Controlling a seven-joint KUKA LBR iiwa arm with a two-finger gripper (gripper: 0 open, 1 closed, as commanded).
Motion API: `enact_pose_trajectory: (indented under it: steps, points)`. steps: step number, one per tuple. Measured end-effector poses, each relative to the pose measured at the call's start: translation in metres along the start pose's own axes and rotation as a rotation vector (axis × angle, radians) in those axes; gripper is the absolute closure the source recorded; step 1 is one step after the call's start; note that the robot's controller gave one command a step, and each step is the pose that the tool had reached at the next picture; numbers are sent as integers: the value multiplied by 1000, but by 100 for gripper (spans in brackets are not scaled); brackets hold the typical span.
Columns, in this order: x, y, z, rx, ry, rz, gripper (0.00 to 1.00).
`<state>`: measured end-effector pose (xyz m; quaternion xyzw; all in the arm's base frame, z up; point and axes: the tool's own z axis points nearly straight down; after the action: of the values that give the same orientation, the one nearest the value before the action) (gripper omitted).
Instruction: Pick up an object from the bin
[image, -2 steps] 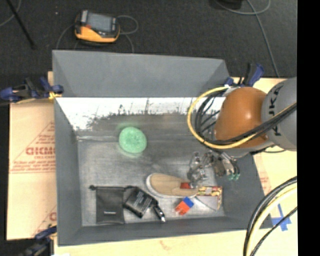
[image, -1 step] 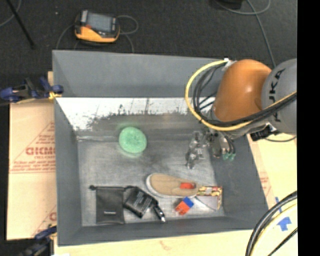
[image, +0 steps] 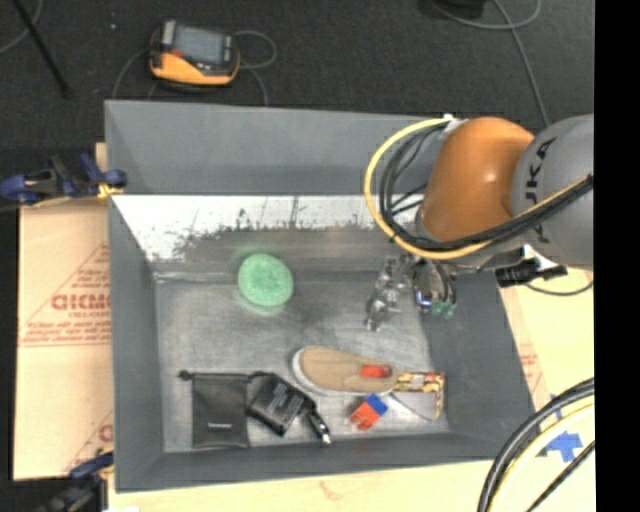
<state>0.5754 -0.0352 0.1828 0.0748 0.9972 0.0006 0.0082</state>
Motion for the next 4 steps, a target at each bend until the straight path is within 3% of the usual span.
enact_pose_trajectory:
  steps: [1, 2, 3, 4]
  points:
    - [14, -5, 15, 1, 19, -214, 100]
    - [7, -4, -38, 1, 15, -40, 100]
    - [8, -3, -25, 2, 1, -35, 100]
    - [9, -2, 10, 0, 17, -316, 100]
